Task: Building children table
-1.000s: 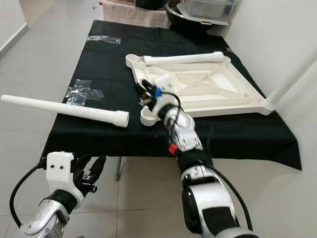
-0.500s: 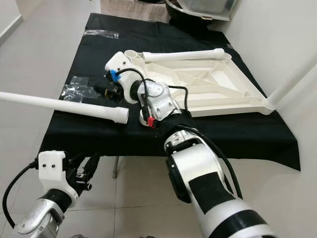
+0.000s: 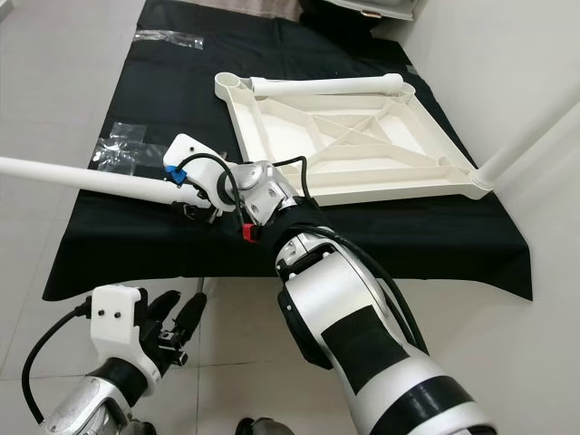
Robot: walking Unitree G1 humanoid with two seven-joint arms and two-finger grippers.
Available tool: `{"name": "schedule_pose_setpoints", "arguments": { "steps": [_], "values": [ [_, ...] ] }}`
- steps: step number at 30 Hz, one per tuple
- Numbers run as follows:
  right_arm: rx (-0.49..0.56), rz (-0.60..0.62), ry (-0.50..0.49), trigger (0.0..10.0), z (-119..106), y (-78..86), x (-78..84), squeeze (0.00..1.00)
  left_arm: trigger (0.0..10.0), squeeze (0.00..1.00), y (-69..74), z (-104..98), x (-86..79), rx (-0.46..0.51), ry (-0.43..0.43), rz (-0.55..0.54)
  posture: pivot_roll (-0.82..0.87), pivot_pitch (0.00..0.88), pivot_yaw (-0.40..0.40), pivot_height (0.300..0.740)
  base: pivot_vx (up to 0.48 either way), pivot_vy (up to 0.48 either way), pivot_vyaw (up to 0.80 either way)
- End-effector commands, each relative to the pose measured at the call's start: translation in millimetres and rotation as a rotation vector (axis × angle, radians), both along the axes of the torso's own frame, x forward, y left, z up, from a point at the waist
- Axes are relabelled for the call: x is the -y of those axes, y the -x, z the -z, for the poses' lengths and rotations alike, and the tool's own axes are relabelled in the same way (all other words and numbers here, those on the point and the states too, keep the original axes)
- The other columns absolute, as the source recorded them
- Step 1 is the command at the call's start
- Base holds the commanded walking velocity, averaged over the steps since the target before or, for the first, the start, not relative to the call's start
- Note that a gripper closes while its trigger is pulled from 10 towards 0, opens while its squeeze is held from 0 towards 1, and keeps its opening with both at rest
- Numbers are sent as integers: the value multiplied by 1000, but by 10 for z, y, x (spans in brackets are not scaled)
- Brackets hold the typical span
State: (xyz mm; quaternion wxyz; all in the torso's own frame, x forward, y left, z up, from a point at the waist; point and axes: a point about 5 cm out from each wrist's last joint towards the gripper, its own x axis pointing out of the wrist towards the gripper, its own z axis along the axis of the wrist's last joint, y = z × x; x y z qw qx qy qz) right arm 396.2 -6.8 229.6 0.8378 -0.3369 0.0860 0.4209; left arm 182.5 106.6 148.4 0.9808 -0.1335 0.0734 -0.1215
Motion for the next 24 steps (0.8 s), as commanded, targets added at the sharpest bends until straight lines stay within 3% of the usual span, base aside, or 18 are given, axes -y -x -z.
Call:
{"name": "schedule_pose_setpoints", "arguments": {
  "steps": [1, 12, 13, 16, 17, 19, 20, 24],
  "values": [
    [-15, 13, 24, 10000, 39, 0, 7, 0, 10000, 0, 44, 9, 54, -18, 14, 14, 55, 210, -238, 740, 0, 0, 0],
    [-28, -103, 155, 10000, 116, 115, -218, 0, 10000, 0, 88, 7, 103, -28, 26, 8, 37, 219, -263, 740, 0, 0, 0],
    [-13, -114, 194, 4314, 123, 128, -251, 0, 10000, 0, 96, 0, 116, -30, 29, 2, 31, 221, -275, 740, 0, 0, 0],
    [-13, -114, 194, 4314, 123, 128, -251, 0, 10000, 0, 96, 0, 116, -30, 29, 2, 31, 221, -275, 740, 0, 0, 0],
    [-7, -122, 216, 1922, 129, 138, -274, 0, 10000, 0, 104, -5, 121, -31, 32, -2, 31, 221, -275, 740, 0, 0, 0],
    [-7, -122, 216, 1922, 129, 138, -274, 0, 10000, 0, 104, -5, 121, -31, 32, -2, 31, 221, -275, 740, 0, 0, 0],
    [-4, -126, 226, 0, 127, 140, -278, 0, 10000, 0, 109, -5, 124, -34, 31, -10, 22, 223, -283, 740, 0, 0, 0],
    [-9, -118, 213, 0, 123, 135, -269, 0, 10000, 0, 108, -7, 125, -33, 31, -19, 20, 222, -282, 740, 0, 0, 0]
  ]
}}
